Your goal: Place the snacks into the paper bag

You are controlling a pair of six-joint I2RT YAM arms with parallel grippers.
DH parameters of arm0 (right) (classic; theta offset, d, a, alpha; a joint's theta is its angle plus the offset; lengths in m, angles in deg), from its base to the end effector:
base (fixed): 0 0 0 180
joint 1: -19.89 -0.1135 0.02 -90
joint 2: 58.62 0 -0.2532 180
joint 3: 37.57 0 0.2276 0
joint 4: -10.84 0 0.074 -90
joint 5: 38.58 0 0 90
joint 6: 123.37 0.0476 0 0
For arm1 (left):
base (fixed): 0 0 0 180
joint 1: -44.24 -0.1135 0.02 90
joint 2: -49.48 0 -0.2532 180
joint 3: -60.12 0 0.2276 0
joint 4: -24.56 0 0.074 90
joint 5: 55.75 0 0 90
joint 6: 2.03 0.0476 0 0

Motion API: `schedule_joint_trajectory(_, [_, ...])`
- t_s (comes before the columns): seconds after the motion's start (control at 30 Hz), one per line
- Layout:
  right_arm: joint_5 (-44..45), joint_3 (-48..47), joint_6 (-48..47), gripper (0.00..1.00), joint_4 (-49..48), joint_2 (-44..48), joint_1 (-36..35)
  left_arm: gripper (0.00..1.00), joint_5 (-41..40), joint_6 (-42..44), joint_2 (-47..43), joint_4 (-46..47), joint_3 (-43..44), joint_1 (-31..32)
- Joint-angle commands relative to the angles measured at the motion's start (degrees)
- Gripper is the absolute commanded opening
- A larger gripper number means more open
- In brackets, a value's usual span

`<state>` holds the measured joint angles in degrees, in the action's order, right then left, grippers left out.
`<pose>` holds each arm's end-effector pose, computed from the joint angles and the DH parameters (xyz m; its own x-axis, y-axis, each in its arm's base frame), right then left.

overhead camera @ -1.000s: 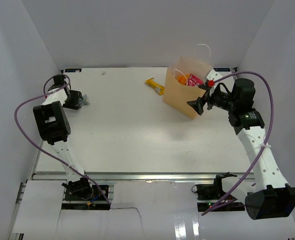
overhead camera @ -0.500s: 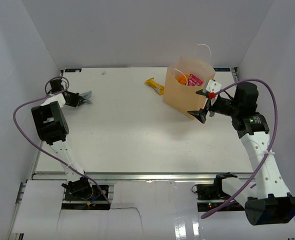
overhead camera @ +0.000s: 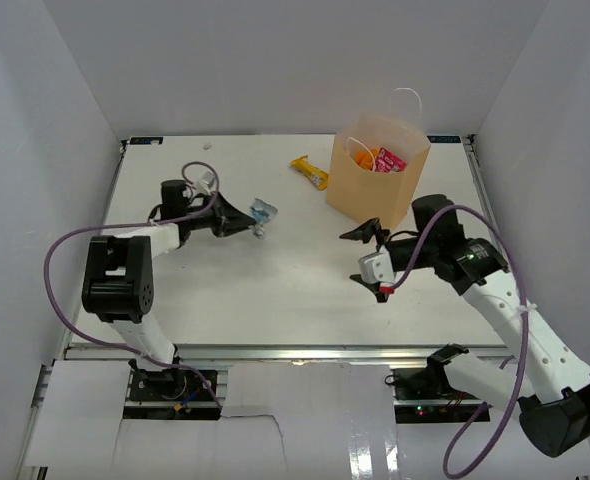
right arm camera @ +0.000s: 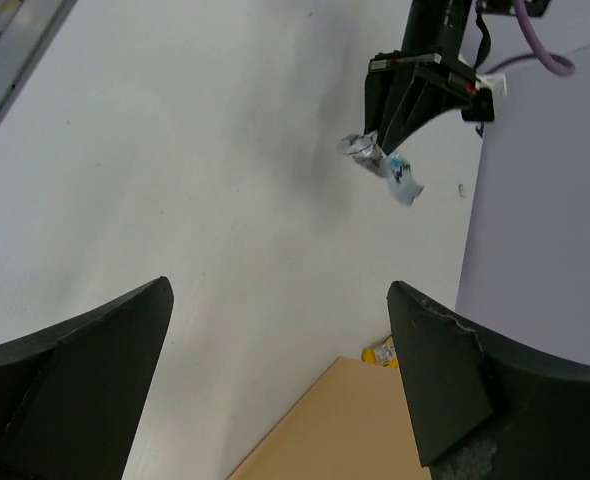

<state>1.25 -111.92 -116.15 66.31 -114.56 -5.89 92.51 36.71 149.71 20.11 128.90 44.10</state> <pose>0.1440 0.1101 0.3322 0.7556 -0.3407 -0.5594 -0.6427 -0.2210 -0.7335 0.3395 -0.0397 0.1858 -0.9033 -0.4125 -0.1179 -0.0271 0.3291 -0.9439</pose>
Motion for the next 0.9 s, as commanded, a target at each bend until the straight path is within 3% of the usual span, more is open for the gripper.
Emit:
schedule_joint_trajectory(0.0, [15.52, 4.39, -1.06, 0.93, -13.8, -1.53, -9.34, 0.02, 4.85, -1.73, -2.58, 1.65, -3.04, 10.91])
schedule_joint_trajectory(0.17, [25.55, 4.93, -3.25, 0.95, -19.08, -9.08, -17.19, 0.03, 2.04, -4.72, -1.61, 1.56, -1.56, 23.23])
schedule_joint_trajectory(0.3, [28.64, 4.75, -6.51, 1.0, -16.99, -13.13, -20.1, 0.03, 1.24, -5.95, -1.0, 1.65, 0.03, 26.95])
schedule_joint_trajectory(0.53, [30.13, 5.01, -8.89, 0.72, -12.76, -15.51, -20.19, 0.03, 1.77, -6.74, -1.35, 1.65, 0.91, 28.79])
schedule_joint_trajectory(0.57, [30.39, 4.93, -8.71, 0.61, -12.85, -15.6, -20.19, 0.04, 1.86, -6.74, -1.35, 1.65, 0.82, 28.88])
schedule_joint_trajectory(0.63, [31.01, 5.01, -8.19, 0.51, -13.46, -15.86, -20.19, 0.06, 2.38, -6.92, -1.35, 1.65, 0.91, 28.88])
schedule_joint_trajectory(0.67, [31.27, 5.02, -7.92, 0.43, -13.81, -16.04, -20.19, 0.07, 2.56, -6.92, -1.35, 1.65, 0.82, 28.97])
schedule_joint_trajectory(0.87, [31.54, 4.31, -5.2, 0.18, -14.87, -15.95, -20.1, 0.25, 4.58, -6.74, -1.87, 1.65, 2.49, 28.88])
